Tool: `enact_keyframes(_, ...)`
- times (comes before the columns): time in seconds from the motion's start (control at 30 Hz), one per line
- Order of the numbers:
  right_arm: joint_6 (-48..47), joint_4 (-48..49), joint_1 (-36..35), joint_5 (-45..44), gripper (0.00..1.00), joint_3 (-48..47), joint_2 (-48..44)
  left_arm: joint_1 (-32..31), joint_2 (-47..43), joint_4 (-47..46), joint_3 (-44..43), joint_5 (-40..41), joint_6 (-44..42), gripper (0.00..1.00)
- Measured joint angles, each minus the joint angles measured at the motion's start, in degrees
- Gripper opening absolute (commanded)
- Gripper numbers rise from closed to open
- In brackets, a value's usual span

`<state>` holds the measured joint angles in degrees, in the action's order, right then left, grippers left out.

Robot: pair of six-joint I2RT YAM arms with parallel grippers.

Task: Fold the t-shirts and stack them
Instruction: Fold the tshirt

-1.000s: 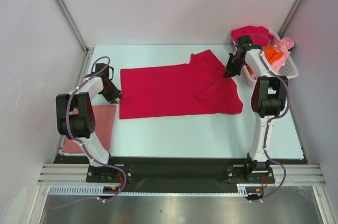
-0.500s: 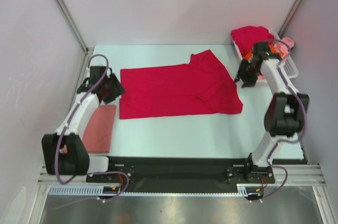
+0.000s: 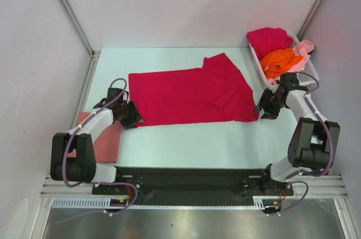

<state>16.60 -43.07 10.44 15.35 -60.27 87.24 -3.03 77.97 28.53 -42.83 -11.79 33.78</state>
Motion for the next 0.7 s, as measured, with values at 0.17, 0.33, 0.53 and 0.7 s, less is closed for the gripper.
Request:
enact_keyframes(0.17,-1.3,2.6,-1.7,1.0,0.49,-0.3,3.6,0.2,5.2,-0.6,-0.7,-0.6,0.2,0.51)
enact_keyframes(0.33,-2.3,3.4,-4.3,0.0,0.5,-2.1,8.1,0.7,8.2,-0.6,-2.7,-0.6,-0.1,0.5)
enact_keyframes(0.53,-3.1,4.1,-6.5,-3.0,0.48,-4.6,10.2,1.7,10.9,-0.8,-4.8,-0.5,-0.9,0.51)
enact_keyframes(0.7,-3.6,4.0,-6.9,-6.4,0.48,-5.4,10.8,2.2,13.1,0.2,-6.5,-0.6,-1.0,0.51)
